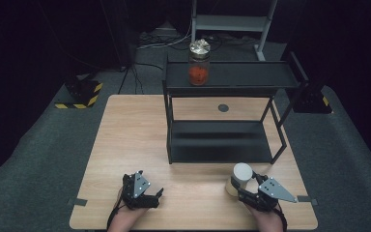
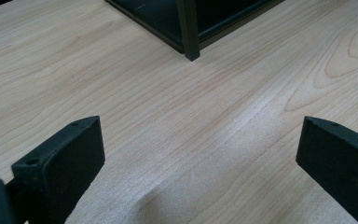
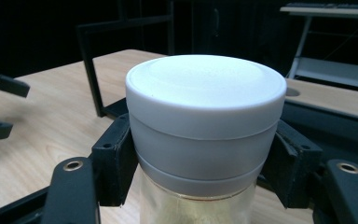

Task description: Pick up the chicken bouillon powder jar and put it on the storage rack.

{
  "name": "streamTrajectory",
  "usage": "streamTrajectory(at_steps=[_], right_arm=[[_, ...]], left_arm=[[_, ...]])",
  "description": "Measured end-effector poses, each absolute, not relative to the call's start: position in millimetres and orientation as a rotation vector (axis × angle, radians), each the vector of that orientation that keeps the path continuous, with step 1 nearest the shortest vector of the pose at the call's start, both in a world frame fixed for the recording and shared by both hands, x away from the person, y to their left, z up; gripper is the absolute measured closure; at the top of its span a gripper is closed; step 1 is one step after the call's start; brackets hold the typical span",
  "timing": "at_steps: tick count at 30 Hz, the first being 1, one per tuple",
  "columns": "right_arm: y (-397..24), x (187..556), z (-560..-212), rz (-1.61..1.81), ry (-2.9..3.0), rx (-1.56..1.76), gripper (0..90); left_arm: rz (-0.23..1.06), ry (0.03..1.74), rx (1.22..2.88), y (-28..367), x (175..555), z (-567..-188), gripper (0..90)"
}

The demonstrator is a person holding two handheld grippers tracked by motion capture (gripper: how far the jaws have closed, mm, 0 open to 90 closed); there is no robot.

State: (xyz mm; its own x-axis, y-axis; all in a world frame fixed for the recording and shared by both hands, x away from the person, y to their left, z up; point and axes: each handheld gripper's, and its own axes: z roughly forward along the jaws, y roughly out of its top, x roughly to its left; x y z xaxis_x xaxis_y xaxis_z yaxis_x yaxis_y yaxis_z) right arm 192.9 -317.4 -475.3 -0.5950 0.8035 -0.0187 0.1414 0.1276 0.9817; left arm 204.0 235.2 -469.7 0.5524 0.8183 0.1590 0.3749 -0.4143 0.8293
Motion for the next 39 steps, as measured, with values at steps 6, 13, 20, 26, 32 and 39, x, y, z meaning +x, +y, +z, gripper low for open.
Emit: streamTrajectory(at_steps=[6,13,20,26,32,39], right_arm=[[-325,190,-470,1.5,1.799,0.931,33.9],[-330,187,-459,1.477,1.764,0.935,33.9],[-330,190,-445,1.476,1.743,0.935,33.9],[-328,197,-430,1.487,1.742,0.929,33.9],[-326,204,-413,1.497,1.736,0.908,33.9],[-323,211,-402,1.514,1.728,0.912,33.9]], left_arm=[[0.725,0.957,2.012,235,204,-470,1.3],[0.722,0.953,2.01,236,204,-470,1.3],[0.714,0.956,2.002,238,204,-470,1.3],[0.709,0.961,1.992,239,204,-471,1.3],[0.713,0.959,1.993,239,204,-471,1.3],[0.716,0.953,1.993,239,203,-471,1.3]])
